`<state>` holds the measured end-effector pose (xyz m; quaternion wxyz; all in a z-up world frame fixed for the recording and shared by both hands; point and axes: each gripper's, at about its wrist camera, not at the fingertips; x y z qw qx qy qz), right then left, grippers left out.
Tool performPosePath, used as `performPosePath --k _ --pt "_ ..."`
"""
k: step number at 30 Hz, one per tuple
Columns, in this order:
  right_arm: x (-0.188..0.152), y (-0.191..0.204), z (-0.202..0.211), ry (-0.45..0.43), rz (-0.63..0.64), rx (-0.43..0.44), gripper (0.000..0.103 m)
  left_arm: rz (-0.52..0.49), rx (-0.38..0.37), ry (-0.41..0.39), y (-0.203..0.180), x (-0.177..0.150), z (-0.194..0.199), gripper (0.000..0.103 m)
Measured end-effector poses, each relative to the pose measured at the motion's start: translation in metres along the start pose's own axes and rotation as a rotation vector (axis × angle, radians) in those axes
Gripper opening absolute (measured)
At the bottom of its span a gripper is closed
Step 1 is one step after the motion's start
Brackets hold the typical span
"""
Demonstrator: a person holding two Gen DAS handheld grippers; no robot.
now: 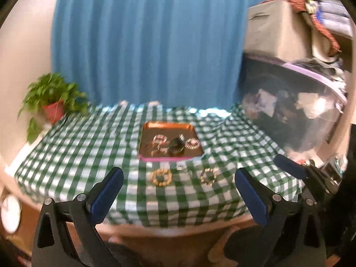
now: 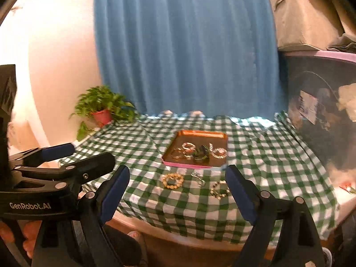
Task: Organize jewelry
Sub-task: 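Grasp the large cream bead bracelet with the left tool while the right tool grasps the black-and-white bead bracelet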
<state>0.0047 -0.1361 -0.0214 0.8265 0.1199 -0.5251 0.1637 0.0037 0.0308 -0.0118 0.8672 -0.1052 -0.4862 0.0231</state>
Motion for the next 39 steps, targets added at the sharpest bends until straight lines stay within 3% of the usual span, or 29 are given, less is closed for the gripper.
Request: performPosePath --k 2,6,10,13,16,17,18,21,24,28,29,31,34,36,39 --pt "-0.006 -0.003 -0.004 -0.021 0.004 0.019 0.086 -0.013 0.005 -0.019 0.003 -0.003 -0.006 0.100" --pt "-0.018 -0.012 -0.025 -0.008 -0.013 0.066 0.086 -0.012 0.000 0.026 0.012 -0.009 -0.041 0.100" --pt "-0.037 -0.030 -0.054 -0.003 -0.021 0.030 0.086 0.004 0.012 0.045 0.027 -0.020 -0.085 0.097" --pt "-0.054 -0.050 -0.080 -0.003 -0.064 0.038 0.086 0.031 0.022 0.117 0.043 -0.029 -0.133 0.078" --pt "-0.066 -0.069 -0.112 0.041 -0.091 0.027 0.084 0.035 0.034 0.197 0.057 -0.037 -0.179 0.071" --pt "-0.068 -0.075 -0.124 0.067 -0.086 0.025 0.084 0.033 0.035 0.225 0.062 -0.040 -0.195 0.064" --pt "-0.069 -0.078 -0.132 0.082 -0.082 0.024 0.081 0.028 0.036 0.246 0.065 -0.042 -0.207 0.055" --pt "-0.072 -0.091 -0.161 0.125 -0.056 0.024 0.068 0.002 0.035 0.301 0.073 -0.052 -0.252 0.043" --pt "-0.078 -0.099 -0.188 0.177 -0.026 0.026 0.050 -0.026 0.034 0.347 0.080 -0.060 -0.288 0.029" --pt "-0.086 -0.113 -0.211 0.223 -0.044 0.041 0.042 -0.041 0.020 0.404 0.093 -0.065 -0.320 0.026" --pt "-0.088 -0.116 -0.217 0.239 -0.040 0.029 0.040 -0.054 0.025 0.379 0.093 -0.065 -0.321 0.026" --pt "-0.097 -0.122 -0.236 0.313 -0.038 -0.018 0.028 -0.078 0.050 0.372 0.093 -0.063 -0.327 0.026" --pt "-0.108 -0.127 -0.257 0.408 -0.048 -0.027 0.026 -0.081 0.061 0.371 0.092 -0.060 -0.331 0.024" --pt "-0.110 -0.123 -0.261 0.419 -0.006 -0.048 0.024 -0.084 0.048 0.373 0.091 -0.059 -0.331 0.013" --pt "-0.109 -0.116 -0.265 0.409 0.054 -0.090 0.024 -0.111 0.043 0.379 0.087 -0.059 -0.330 0.013"
Point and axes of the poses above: each gripper's, at about its wrist camera, not at the fingertips, and z roughly against the way its jaws point, y to its left, x to its top, and after that the axes turned 7 degrees about z, right-handed
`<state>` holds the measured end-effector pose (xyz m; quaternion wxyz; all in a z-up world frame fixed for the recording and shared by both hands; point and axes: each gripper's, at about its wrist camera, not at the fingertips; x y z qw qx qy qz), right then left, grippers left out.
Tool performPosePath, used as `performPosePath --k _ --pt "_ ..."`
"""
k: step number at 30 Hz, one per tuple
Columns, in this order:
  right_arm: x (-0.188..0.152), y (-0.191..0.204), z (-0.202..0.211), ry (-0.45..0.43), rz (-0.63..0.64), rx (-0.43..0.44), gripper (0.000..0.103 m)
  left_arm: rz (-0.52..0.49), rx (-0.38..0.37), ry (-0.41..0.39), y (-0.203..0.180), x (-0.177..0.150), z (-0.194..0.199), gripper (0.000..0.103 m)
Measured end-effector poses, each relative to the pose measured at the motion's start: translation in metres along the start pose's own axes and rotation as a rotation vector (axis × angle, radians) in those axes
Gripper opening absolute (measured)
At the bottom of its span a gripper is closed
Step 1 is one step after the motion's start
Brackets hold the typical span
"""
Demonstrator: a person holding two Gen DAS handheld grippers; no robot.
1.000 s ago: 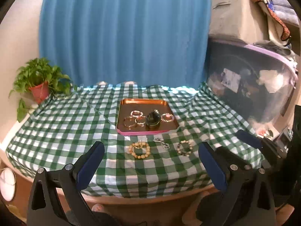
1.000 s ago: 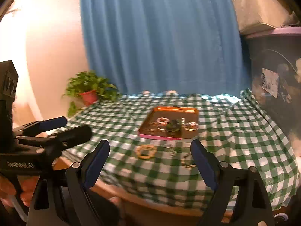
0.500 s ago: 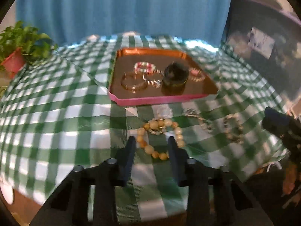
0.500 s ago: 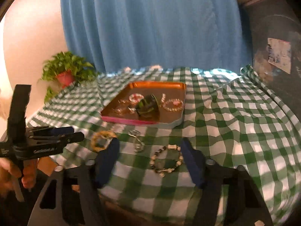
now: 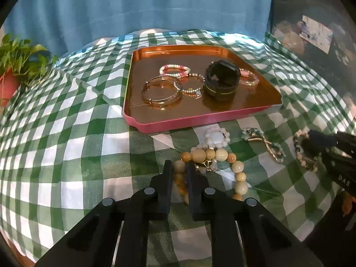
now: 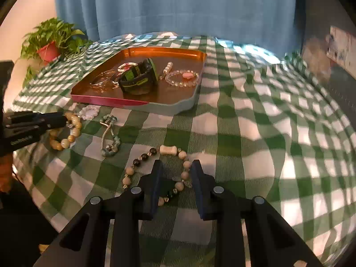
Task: Organize jewelry
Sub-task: 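Grasp the large cream bead bracelet with the left tool while the right tool grasps the black-and-white bead bracelet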
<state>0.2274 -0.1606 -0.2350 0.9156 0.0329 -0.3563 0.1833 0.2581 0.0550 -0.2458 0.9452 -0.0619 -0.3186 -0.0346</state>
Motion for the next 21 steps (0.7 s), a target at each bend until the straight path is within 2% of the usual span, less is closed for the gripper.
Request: performPosePath --k 3,4,8,11,14,17,18,21 --pt "0.002 -0.001 -0.002 -0.002 -0.009 -0.010 0.022 0.026 -0.085 0.019 0.004 -0.003 0.008 0.013" --pt "0.003 0.000 -0.002 0.002 -0.009 -0.004 0.006 0.033 -0.101 0.016 0.005 -0.005 0.014 0.013" --pt "-0.005 0.003 0.010 -0.009 -0.007 0.023 0.007 0.048 -0.132 0.009 0.011 -0.024 0.037 0.013" --pt "-0.016 0.008 0.019 -0.003 0.011 0.039 0.007 0.035 -0.097 0.031 0.012 -0.033 0.033 0.013" --pt "-0.012 0.009 0.025 -0.040 0.025 0.045 0.007 0.040 -0.082 0.019 0.012 -0.031 0.032 0.013" --pt "-0.003 0.009 0.022 -0.050 0.036 0.055 0.014 0.032 -0.077 0.028 0.011 -0.030 0.028 0.017" --pt "-0.003 0.010 0.019 -0.039 0.039 0.065 0.022 0.019 -0.073 0.039 0.010 -0.029 0.024 0.020" --pt "-0.001 0.012 0.011 -0.026 0.054 0.074 0.024 -0.021 -0.069 0.027 0.003 -0.025 0.020 0.028"
Point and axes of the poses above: each gripper's, at about its wrist camera, not at the fingertips, and z roughly against the way its jaws point, y to its left, x to its top, and after that the axes turned 7 degrees about z, right-handed
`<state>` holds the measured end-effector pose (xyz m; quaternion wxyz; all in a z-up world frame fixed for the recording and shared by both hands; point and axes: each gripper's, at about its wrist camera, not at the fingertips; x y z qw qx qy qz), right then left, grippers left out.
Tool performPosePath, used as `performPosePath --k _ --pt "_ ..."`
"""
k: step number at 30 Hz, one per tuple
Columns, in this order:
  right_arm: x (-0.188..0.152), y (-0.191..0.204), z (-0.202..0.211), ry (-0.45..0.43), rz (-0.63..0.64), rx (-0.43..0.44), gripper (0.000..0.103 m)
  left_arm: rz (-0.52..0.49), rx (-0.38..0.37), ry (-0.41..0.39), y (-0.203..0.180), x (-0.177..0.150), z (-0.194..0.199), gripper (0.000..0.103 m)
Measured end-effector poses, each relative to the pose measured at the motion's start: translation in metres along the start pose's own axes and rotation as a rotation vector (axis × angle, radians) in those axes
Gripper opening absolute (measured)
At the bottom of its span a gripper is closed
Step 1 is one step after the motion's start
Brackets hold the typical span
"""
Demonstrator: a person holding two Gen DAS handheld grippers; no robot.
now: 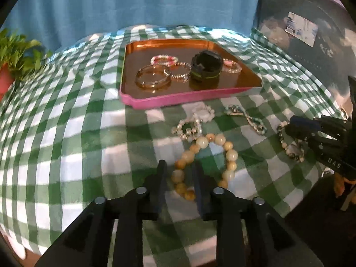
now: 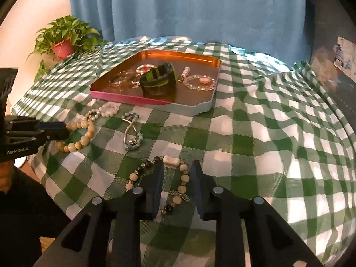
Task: Organize jewelry
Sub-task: 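Grasp the large cream bead bracelet with the left tool while the right tool grasps the black-and-white bead bracelet, then lift both bead bracelets and carry them over the tray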
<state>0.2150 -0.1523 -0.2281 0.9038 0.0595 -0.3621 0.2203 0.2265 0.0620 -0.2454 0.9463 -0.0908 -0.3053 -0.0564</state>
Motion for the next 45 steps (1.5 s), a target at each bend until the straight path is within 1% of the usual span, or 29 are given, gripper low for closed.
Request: performPosePath --k 2,3,4,5,6,7,10,11,14,18,21,24,27,29,33,37,41,45 --pt "0.002 0.002 -0.007 0.010 0.023 0.001 0.024 -0.030 0.020 -0.012 -0.005 0.003 -0.004 0.027" --pt "0.002 0.003 -0.009 0.019 0.030 0.005 0.024 -0.038 0.021 -0.010 -0.005 0.004 -0.005 0.024" --pt "0.004 0.004 -0.010 0.007 0.041 0.007 0.023 -0.031 0.008 -0.004 -0.003 0.005 -0.005 0.019" --pt "0.005 0.004 -0.012 0.010 0.049 0.016 0.022 -0.024 0.000 0.003 -0.002 0.007 -0.006 0.013" --pt "0.005 0.004 -0.013 0.007 0.051 0.025 0.011 -0.019 -0.006 0.009 0.000 0.007 -0.006 0.012" --pt "0.006 0.004 -0.013 0.009 0.048 0.042 0.007 -0.001 -0.021 0.014 0.003 0.008 -0.006 0.012" --pt "0.007 0.000 -0.011 -0.006 0.017 0.046 0.006 0.047 -0.039 0.016 0.008 0.008 -0.003 0.012" --pt "0.007 -0.001 -0.010 -0.012 0.007 0.057 0.006 0.058 -0.040 0.000 0.008 0.009 0.001 0.012" --pt "0.010 -0.003 -0.002 -0.041 -0.008 0.045 0.006 0.071 -0.071 -0.043 0.005 0.011 0.015 0.012" --pt "0.012 0.000 0.011 -0.072 -0.023 0.048 0.006 0.103 -0.119 -0.075 -0.003 0.009 0.027 0.012" --pt "0.012 0.003 0.022 -0.098 -0.032 0.047 0.006 0.113 -0.106 -0.076 -0.014 0.005 0.036 0.012" --pt "0.013 0.005 0.038 -0.126 -0.052 0.048 0.006 0.117 -0.073 -0.097 -0.026 0.004 0.056 0.012" --pt "0.018 0.012 0.056 -0.152 -0.054 0.033 0.006 0.125 0.026 -0.127 -0.034 0.004 0.071 0.012" --pt "0.020 0.017 0.065 -0.160 -0.062 0.036 0.006 0.140 0.047 -0.136 -0.036 0.006 0.081 0.012" --pt "0.027 0.027 0.086 -0.186 -0.062 0.042 0.006 0.145 0.052 -0.165 -0.041 0.009 0.106 0.012" --pt "0.037 0.033 0.109 -0.218 -0.061 0.038 0.006 0.122 0.047 -0.214 -0.051 0.018 0.135 0.012" --pt "0.060 0.041 0.136 -0.265 -0.046 0.034 0.006 0.105 0.028 -0.271 -0.059 0.027 0.163 0.012" --pt "0.083 0.049 0.167 -0.330 -0.019 0.026 0.006 0.114 0.008 -0.331 -0.061 0.037 0.191 0.012"
Point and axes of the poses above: each gripper's, at about its wrist camera, not at the fingertips, and z roughly against the way its jaws point, y to its left, x to its top, and after that the axes turned 7 degrees about z, right-handed
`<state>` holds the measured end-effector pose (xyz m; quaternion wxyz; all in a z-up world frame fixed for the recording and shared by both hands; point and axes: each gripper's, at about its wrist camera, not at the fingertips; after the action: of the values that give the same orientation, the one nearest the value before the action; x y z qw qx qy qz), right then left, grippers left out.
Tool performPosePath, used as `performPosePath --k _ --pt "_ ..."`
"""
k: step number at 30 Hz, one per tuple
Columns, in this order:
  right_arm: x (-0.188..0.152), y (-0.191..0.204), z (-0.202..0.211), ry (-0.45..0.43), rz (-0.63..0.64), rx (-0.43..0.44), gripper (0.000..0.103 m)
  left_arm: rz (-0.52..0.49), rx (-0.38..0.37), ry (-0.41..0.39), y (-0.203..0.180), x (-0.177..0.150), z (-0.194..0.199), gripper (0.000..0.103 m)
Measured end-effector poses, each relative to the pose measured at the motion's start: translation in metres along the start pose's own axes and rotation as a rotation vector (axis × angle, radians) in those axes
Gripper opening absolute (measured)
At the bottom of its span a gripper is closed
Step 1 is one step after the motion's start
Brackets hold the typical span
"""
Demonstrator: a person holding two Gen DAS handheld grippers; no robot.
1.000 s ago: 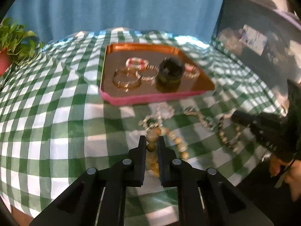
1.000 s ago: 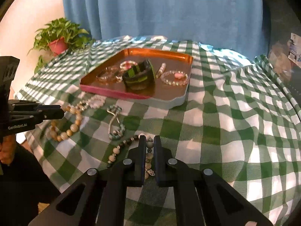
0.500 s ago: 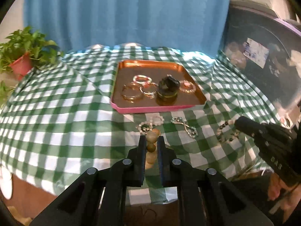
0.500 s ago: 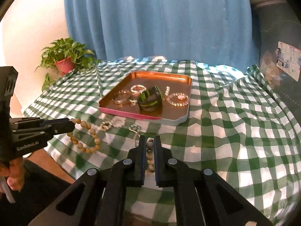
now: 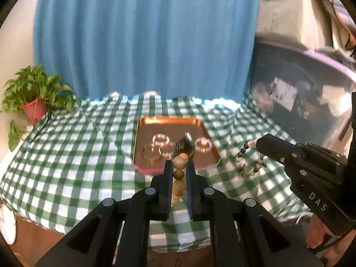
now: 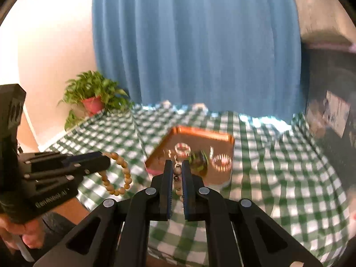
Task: Organize jewelry
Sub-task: 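Lift both bead bracelets and carry them over the tray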
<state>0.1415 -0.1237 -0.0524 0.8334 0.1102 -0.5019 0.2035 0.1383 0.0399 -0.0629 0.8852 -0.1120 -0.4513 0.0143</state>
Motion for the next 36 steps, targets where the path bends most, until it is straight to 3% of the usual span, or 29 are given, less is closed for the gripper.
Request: performPosePath --k 8,13,21,29,36 --pt "0.035 0.005 0.028 -0.076 0.018 0.005 0.006 -0.002 -0.045 -0.123 0.005 0.042 0.047 0.012" --pt "0.050 0.002 0.033 -0.124 0.021 -0.002 0.006 0.029 -0.068 -0.157 0.014 0.057 0.047 0.012" --pt "0.056 -0.004 0.000 -0.116 0.024 0.025 0.006 0.086 -0.135 -0.119 0.029 0.064 -0.003 0.012" --pt "0.052 -0.023 -0.047 -0.108 0.017 0.023 0.006 0.091 -0.094 -0.075 0.039 0.066 -0.074 0.012" --pt "0.042 -0.046 -0.098 -0.061 -0.021 0.025 0.006 0.166 -0.151 0.010 0.052 0.060 -0.142 0.012"
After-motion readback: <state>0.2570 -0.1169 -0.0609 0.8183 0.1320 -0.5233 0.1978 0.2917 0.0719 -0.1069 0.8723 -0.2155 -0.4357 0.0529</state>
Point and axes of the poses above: each gripper's, at about its wrist camera, not at the fingertips, and z roughly against the way its jaws point, y to its left, x to its top, and after that the axes turned 7 degrees about z, right-handed
